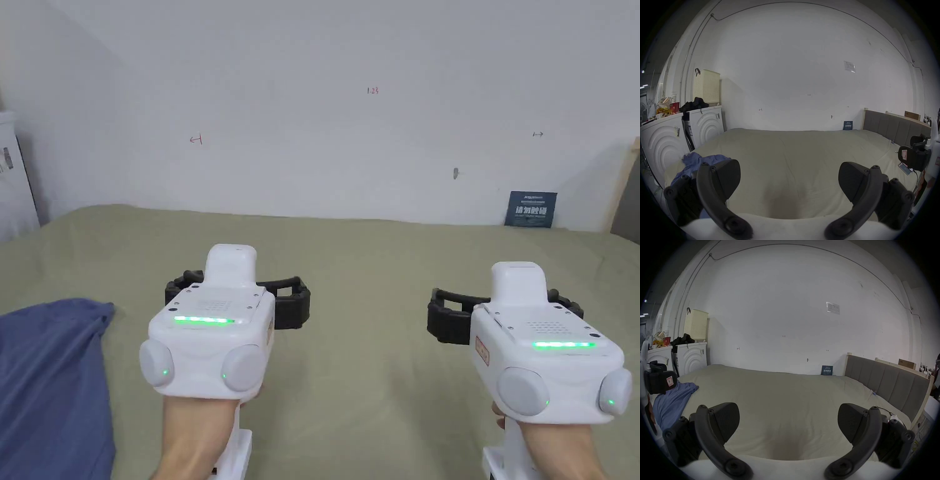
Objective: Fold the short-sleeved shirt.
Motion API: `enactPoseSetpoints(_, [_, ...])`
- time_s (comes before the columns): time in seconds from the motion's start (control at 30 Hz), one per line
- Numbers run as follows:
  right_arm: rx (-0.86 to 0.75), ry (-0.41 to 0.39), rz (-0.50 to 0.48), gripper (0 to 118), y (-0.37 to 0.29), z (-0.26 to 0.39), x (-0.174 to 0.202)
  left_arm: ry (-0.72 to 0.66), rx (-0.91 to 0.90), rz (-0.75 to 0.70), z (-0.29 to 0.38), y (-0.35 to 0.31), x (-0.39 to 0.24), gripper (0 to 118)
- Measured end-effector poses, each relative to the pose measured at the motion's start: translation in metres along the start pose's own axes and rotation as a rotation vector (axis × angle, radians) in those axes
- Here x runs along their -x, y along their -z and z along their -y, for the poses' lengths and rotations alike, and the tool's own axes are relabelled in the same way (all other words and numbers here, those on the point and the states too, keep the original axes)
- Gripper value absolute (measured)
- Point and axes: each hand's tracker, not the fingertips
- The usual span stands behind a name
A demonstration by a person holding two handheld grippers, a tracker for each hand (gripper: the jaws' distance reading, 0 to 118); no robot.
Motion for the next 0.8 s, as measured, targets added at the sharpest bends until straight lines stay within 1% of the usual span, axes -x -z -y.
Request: enactPoseSetpoints(0.8, [-0.002, 0.006, 0.0, 118, 0.0001, 0.0024, -0.0018, -0.006, 0.0, -0.003, 0.005, -0.0006, -0.0025, 118])
